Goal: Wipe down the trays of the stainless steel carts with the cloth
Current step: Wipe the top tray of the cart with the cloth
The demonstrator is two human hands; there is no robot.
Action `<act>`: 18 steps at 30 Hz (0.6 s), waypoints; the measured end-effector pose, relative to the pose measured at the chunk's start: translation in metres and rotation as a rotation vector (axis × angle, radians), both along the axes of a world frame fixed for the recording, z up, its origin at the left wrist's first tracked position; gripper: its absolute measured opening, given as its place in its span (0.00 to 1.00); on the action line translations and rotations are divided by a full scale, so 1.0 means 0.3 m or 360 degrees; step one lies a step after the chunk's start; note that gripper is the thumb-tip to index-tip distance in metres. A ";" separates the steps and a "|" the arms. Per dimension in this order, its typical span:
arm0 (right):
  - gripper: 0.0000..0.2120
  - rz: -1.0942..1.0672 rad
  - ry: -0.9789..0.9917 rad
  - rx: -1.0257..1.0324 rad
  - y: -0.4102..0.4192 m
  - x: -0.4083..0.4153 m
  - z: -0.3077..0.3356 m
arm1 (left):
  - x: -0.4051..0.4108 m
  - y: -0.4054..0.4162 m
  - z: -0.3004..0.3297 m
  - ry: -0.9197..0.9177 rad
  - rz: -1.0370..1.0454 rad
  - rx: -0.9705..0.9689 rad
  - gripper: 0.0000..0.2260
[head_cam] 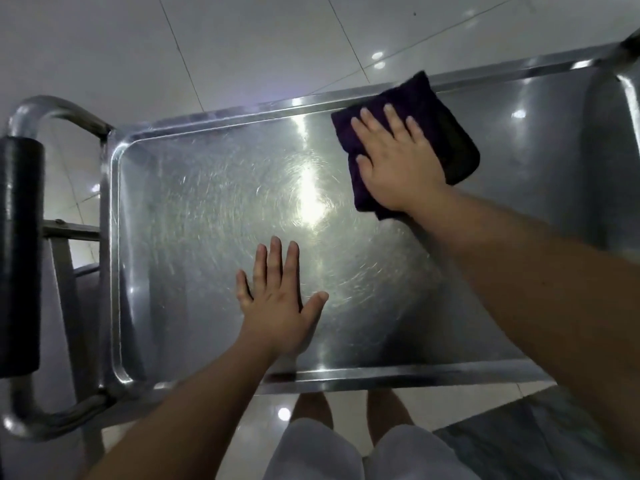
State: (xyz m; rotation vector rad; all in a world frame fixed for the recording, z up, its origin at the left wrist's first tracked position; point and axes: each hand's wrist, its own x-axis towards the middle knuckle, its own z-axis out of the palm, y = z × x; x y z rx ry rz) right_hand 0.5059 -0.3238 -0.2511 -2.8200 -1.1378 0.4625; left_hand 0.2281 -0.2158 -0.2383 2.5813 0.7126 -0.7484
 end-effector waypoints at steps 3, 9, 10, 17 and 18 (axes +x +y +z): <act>0.30 -0.0117 -0.0009 -0.0009 0.135 0.128 -0.006 | 0.009 0.003 0.000 0.0016 -0.0006 0.0000 0.39; 0.30 0.0074 -0.0007 -0.0037 0.089 -0.008 -0.001 | -0.009 0.002 -0.009 0.0003 0.0007 0.0000 0.39; 0.30 0.0136 0.0001 -0.0029 0.065 -0.067 0.003 | -0.008 0.005 -0.009 0.0006 0.0012 -0.0005 0.40; 0.29 0.0427 0.0137 0.0119 -0.279 -0.624 0.002 | -0.010 0.005 -0.014 -0.0005 0.0022 -0.0010 0.37; 0.30 0.0409 0.0163 0.0116 -0.334 -0.688 0.004 | -0.011 0.005 -0.017 -0.0011 0.0021 -0.0022 0.36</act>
